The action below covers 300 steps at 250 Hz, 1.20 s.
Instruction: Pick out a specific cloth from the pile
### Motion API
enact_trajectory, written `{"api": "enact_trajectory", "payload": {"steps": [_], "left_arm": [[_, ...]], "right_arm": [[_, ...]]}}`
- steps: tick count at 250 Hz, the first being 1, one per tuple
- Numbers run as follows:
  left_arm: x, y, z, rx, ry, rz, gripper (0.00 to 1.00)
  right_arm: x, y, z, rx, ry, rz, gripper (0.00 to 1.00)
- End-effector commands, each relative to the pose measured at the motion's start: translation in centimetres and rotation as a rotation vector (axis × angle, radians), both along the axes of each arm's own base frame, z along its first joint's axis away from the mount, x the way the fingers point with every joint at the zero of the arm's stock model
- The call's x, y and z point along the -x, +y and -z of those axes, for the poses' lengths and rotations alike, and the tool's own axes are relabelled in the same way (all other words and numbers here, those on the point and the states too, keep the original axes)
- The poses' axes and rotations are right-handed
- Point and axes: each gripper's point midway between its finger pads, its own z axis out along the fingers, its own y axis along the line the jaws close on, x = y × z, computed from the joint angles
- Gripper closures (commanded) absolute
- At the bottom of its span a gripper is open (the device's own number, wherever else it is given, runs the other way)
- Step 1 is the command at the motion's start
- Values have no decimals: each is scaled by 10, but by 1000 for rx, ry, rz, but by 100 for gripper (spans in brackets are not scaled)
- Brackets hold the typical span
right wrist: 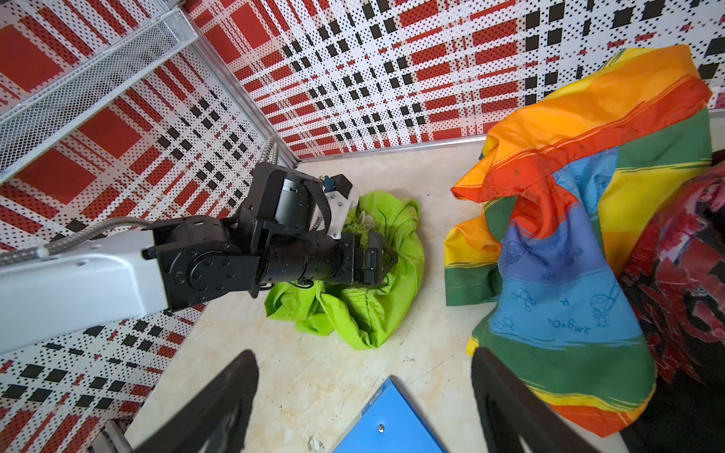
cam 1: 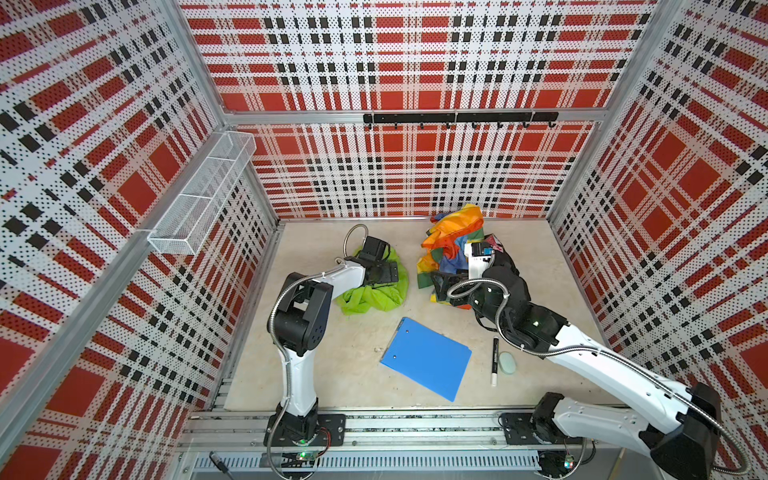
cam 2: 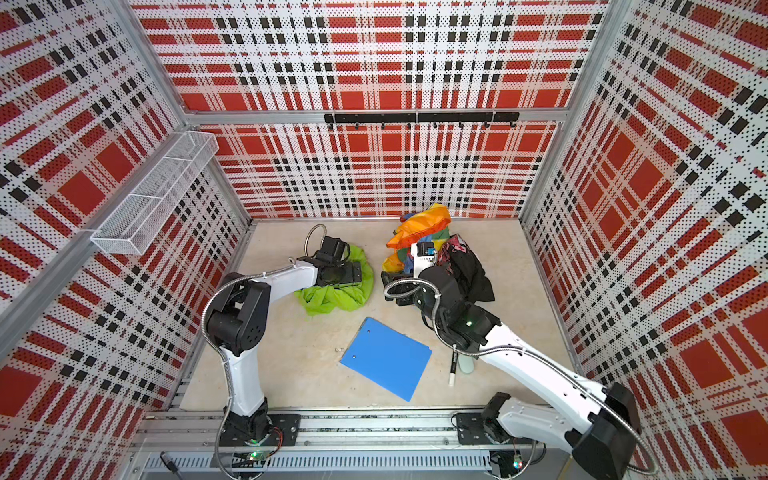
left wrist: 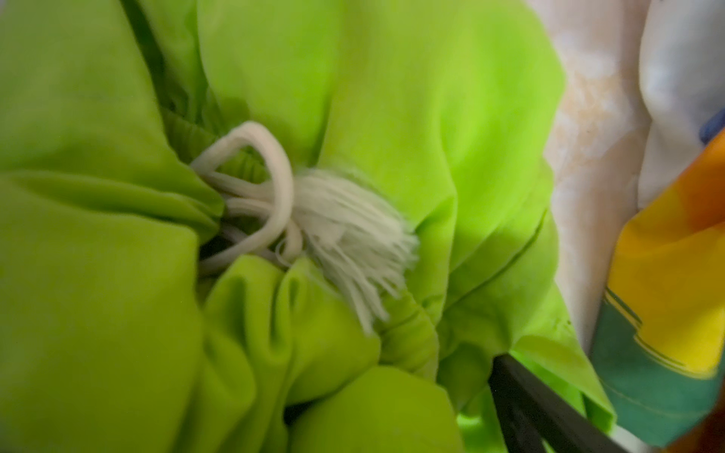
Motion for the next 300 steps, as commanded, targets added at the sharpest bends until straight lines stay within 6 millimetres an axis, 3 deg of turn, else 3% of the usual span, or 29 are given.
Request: {"api": "enact_trajectory", "payload": {"steps": [1,71,125,165,214,263,300], "left_arm": [[0,19,27,-20,61,-52,4],[-46,35,20,32,22,-69,6],[-52,36,-9,43,-28,-75,2],[-44,39,-52,65,-102,-73,1],[-28,38,-131,105,-236,-53,1],[8,39,-206,142,-377,-8,1],[41,56,-235,133,-499,-19,1]], "right_arm": [[9,-10,-13,-1,-45,1,8],[29,-25,-24,-27,-68,-24,3],[38,-26,-22,15,-75,-70,0],[43,-23,-25,13,-84,-108,0],[45,-28,-23,26,-80,-100,0],[44,-47,-18,62,-67,-15,0],[42,-57,-20,102,-69,27,0]]}}
